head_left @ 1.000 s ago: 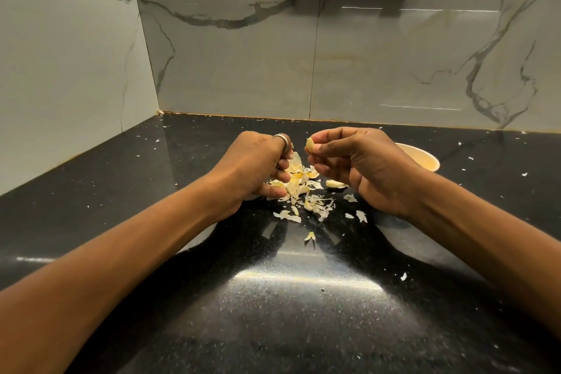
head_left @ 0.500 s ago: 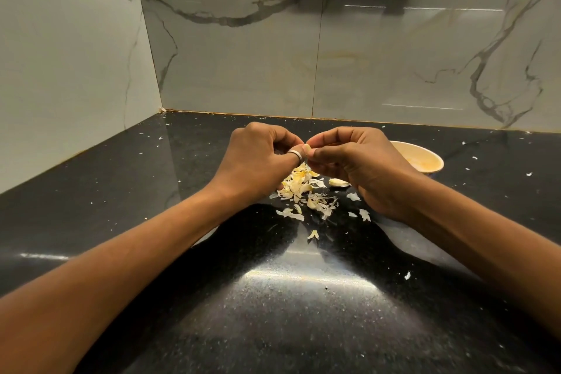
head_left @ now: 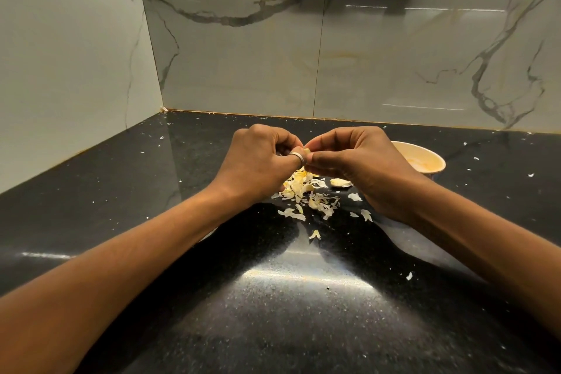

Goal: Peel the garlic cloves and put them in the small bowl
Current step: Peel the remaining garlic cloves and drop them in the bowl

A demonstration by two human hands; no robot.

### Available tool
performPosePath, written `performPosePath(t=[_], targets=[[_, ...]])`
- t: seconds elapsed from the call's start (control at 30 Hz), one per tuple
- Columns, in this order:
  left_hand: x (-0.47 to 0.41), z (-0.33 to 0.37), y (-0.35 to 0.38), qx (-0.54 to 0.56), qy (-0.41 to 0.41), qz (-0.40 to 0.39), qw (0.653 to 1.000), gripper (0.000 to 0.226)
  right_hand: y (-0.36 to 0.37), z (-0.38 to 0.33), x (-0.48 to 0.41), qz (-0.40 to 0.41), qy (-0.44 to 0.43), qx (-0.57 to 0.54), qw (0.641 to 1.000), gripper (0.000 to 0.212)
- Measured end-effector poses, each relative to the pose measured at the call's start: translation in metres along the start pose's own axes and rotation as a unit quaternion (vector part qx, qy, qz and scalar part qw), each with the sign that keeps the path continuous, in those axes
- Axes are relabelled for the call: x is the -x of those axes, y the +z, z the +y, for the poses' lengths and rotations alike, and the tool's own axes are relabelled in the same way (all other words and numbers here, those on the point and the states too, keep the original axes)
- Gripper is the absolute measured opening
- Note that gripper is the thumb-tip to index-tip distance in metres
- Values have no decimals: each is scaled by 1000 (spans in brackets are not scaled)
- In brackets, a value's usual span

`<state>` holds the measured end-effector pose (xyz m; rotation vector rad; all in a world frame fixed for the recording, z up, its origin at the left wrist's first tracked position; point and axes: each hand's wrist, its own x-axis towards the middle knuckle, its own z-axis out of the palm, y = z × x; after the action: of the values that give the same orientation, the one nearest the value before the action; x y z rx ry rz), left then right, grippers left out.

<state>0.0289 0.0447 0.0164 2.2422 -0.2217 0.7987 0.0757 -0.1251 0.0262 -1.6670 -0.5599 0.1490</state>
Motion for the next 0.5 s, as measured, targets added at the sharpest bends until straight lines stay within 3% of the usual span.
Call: performPosePath(t=[0.5], targets=[[-4, -3, -3, 71, -84, -5, 994, 6, -3, -6, 1, -4, 27, -83, 996, 21]])
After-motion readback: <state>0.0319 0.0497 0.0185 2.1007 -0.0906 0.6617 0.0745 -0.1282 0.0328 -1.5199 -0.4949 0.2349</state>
